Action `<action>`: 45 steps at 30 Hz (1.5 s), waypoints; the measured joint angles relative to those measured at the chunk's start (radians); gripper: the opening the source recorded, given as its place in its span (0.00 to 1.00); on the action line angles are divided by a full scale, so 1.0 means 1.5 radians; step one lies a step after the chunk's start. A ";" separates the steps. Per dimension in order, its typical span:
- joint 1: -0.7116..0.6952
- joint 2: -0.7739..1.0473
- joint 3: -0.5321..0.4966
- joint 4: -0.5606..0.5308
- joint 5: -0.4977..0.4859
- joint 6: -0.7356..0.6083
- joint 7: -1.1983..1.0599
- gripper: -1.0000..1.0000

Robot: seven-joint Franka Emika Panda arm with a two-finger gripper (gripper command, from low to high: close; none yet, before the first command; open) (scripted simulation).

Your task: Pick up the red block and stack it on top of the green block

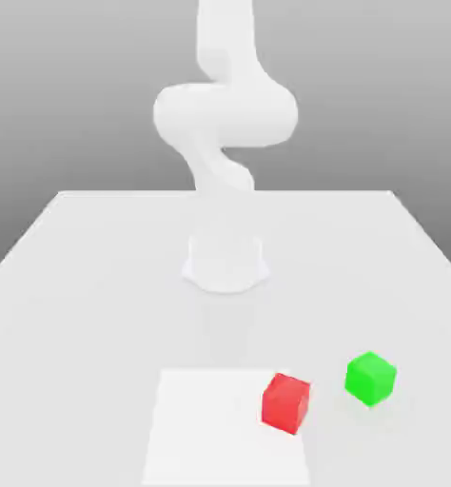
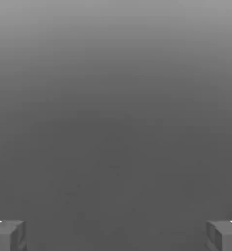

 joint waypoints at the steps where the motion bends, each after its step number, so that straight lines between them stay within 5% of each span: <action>1: 0.004 0.027 0.000 -0.013 0.014 0.014 0.011 0.50; 13: 0.030 0.324 0.064 -0.155 0.088 0.171 0.189 0.50; 20: 0.045 0.487 0.085 -0.238 -0.017 0.269 0.396 0.50; 26: 0.073 0.629 0.045 -0.231 -0.079 0.384 0.458 0.50; 27: 0.076 0.648 0.041 -0.228 -0.084 0.401 0.463 0.00; 34: 0.076 0.651 0.040 -0.228 -0.087 0.404 0.465 0.00; 45: 0.113 0.485 0.094 -0.254 -0.009 0.262 0.435 0.00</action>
